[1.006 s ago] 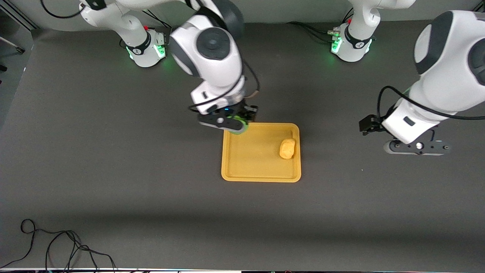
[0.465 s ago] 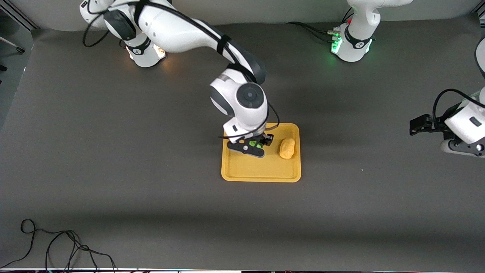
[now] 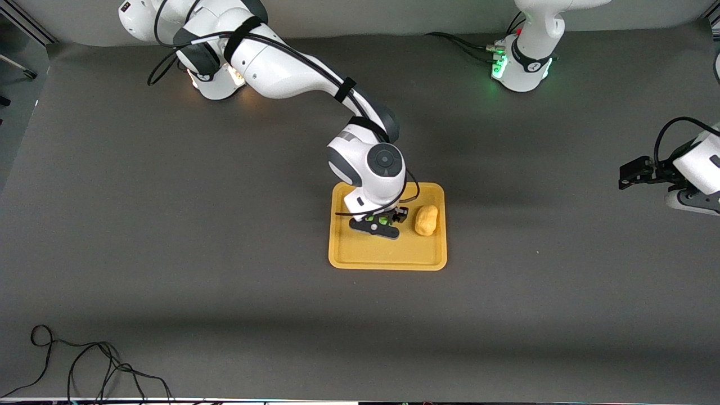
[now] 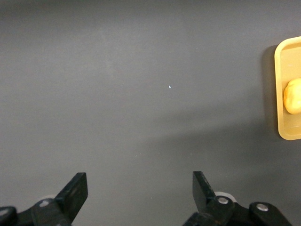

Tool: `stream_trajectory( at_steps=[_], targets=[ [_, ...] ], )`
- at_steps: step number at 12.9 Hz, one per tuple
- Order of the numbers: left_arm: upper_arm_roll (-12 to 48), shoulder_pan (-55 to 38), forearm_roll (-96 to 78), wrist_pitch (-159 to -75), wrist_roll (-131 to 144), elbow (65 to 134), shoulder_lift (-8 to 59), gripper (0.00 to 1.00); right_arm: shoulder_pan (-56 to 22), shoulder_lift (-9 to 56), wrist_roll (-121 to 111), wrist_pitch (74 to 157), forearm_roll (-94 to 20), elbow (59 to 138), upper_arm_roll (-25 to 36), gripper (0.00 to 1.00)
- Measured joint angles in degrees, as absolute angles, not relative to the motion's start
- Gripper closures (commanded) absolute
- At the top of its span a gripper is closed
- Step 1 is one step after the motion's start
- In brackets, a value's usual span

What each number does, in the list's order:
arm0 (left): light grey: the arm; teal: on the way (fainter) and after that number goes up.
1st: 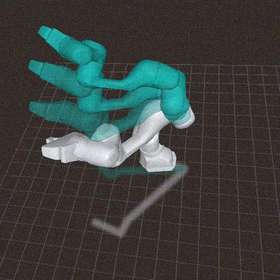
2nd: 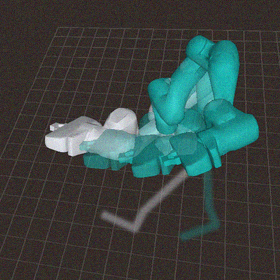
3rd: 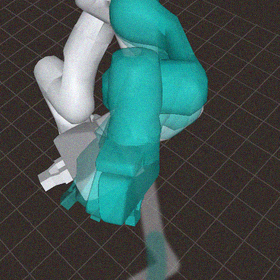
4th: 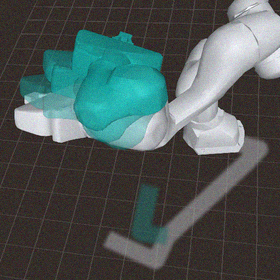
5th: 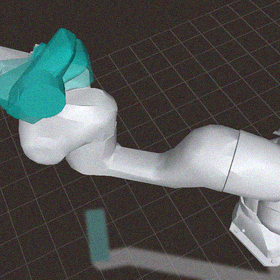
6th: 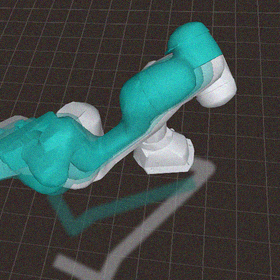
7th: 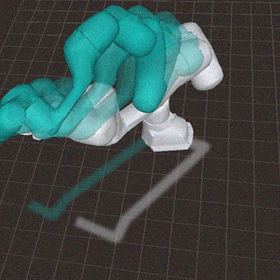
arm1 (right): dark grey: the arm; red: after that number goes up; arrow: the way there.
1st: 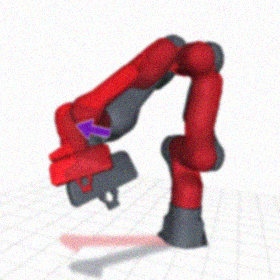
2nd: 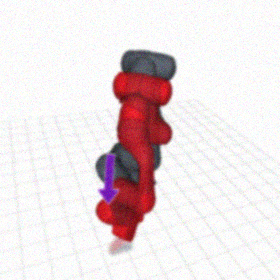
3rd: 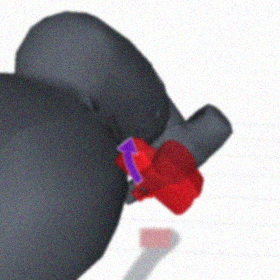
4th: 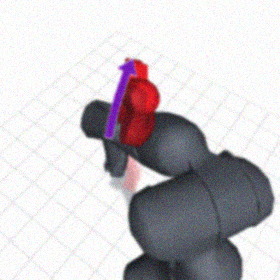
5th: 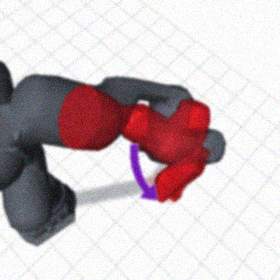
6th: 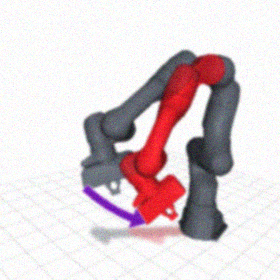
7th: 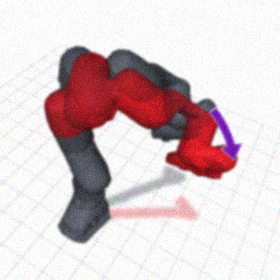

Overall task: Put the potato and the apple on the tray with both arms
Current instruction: 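Lift the apple onto the tray with the right gripper while the left gripper withdraws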

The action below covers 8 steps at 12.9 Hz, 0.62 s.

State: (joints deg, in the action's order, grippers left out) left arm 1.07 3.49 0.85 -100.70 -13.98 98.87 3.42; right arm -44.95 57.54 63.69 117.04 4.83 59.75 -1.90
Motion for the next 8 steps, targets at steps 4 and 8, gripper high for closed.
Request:
stream_trajectory(
  at_steps=[4,8],
  targets=[
    [1.3,2.8,0.8,-101.9,-10.0,99.3,3.4,0.01,-44.8,57.7,63.7,119.3,4.8,60.9,-1.7,0.0],
    [1.4,2.3,0.9,-101.0,-8.2,99.3,2.7,0.01,-44.5,54.3,63.7,115.2,4.8,59.0,-1.4,0.0]
  ],
)
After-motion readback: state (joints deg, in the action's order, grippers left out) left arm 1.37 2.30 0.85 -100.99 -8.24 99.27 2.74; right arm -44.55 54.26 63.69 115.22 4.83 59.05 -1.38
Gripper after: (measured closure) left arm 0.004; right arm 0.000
